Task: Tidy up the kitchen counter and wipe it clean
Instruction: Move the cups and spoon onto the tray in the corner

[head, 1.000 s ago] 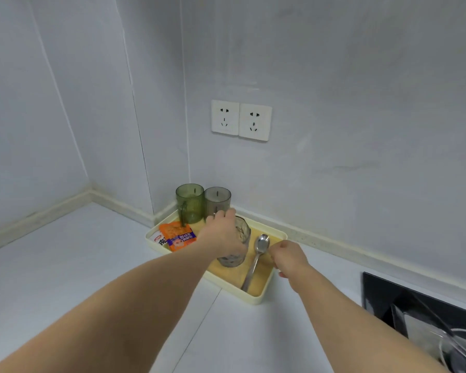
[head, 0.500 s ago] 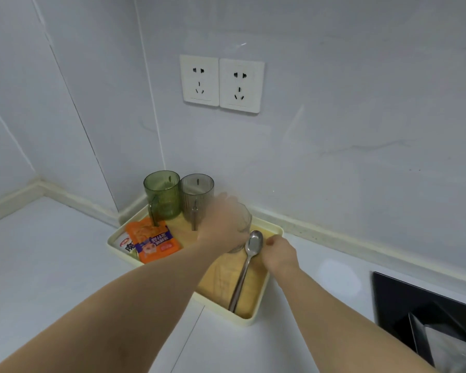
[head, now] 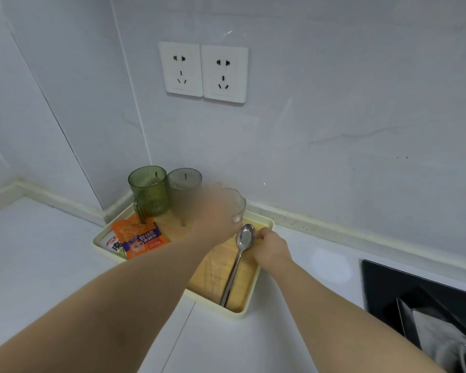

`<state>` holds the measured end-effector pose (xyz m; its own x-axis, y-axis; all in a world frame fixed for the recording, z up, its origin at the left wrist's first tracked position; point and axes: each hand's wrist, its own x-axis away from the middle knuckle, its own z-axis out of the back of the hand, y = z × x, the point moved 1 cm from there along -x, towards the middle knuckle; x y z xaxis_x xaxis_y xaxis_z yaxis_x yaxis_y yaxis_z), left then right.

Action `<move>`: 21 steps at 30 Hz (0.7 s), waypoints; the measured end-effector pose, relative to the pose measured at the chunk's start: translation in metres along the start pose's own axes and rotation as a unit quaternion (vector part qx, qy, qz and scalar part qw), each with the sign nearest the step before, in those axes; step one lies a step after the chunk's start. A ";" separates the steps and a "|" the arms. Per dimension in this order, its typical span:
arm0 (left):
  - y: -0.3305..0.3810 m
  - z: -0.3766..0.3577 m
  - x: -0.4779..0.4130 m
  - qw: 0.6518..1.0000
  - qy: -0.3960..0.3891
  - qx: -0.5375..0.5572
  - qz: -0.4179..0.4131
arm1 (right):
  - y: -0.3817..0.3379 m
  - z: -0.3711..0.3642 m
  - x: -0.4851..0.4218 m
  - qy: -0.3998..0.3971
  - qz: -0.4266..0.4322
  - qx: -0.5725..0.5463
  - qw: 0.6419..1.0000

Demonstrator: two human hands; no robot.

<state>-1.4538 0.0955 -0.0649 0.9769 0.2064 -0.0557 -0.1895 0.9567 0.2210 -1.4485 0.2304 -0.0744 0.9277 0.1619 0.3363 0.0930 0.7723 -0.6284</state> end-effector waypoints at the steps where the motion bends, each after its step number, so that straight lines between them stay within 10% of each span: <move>1: 0.001 0.004 0.005 1.000 0.011 -0.009 -0.005 | -0.001 0.001 0.004 0.007 -0.001 0.001 1.000; 21: 0.064 0.082 0.189 1.000 -0.004 0.019 0.005 | 0.026 0.051 0.168 0.044 0.042 -0.048 0.997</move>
<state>-1.2735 0.1786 0.0183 0.9757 0.2146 -0.0453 -0.1960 0.9458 0.2590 -1.3088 0.3090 0.0018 0.9616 0.1649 0.2194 0.0446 0.6949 -0.7177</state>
